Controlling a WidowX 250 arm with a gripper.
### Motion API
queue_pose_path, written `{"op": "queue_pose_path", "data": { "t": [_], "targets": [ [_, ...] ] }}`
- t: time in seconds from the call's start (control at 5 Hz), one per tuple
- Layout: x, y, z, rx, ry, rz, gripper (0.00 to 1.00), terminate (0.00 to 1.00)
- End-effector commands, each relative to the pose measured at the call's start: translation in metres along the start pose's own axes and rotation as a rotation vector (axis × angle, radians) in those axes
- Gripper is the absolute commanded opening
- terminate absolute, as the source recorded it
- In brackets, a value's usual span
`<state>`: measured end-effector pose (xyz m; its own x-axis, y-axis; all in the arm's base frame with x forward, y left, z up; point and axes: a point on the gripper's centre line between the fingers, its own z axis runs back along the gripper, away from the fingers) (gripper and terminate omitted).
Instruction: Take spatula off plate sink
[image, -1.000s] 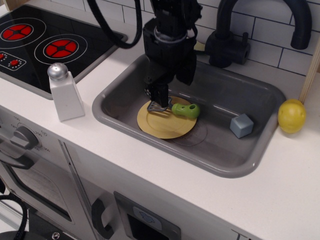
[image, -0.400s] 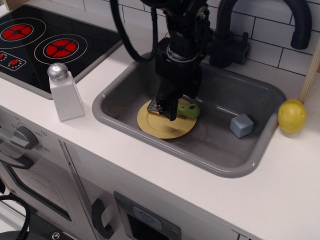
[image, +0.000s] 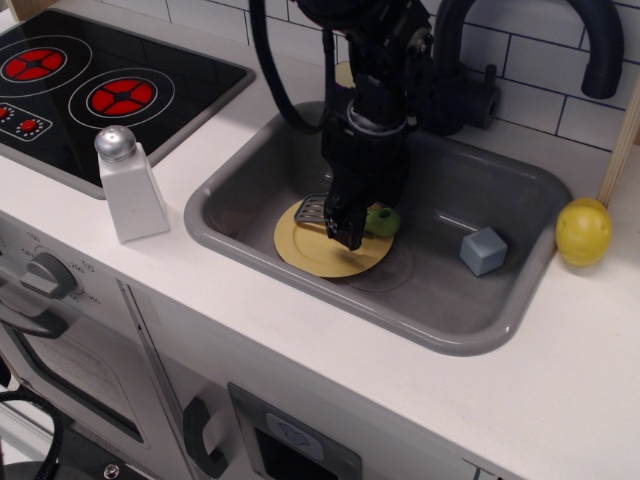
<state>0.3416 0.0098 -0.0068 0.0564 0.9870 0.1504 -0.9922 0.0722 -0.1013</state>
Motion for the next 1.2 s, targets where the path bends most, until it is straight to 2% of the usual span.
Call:
{"op": "queue_pose_path", "data": {
  "t": [0.0, 0.2, 0.4, 0.8, 1.0],
  "targets": [
    [-0.001, -0.013, 0.005, -0.035, -0.016, -0.01, 1.0, 0.0],
    [0.0, -0.015, 0.004, -0.035, -0.021, -0.006, 1.0, 0.0],
    [0.004, -0.018, 0.006, -0.035, -0.02, -0.02, 0.0, 0.0],
    [0.017, -0.027, 0.027, -0.086, -0.044, -0.026, 0.0, 0.0],
    [0.016, -0.028, 0.045, -0.122, -0.032, -0.058, 0.0, 0.0]
  ]
}}
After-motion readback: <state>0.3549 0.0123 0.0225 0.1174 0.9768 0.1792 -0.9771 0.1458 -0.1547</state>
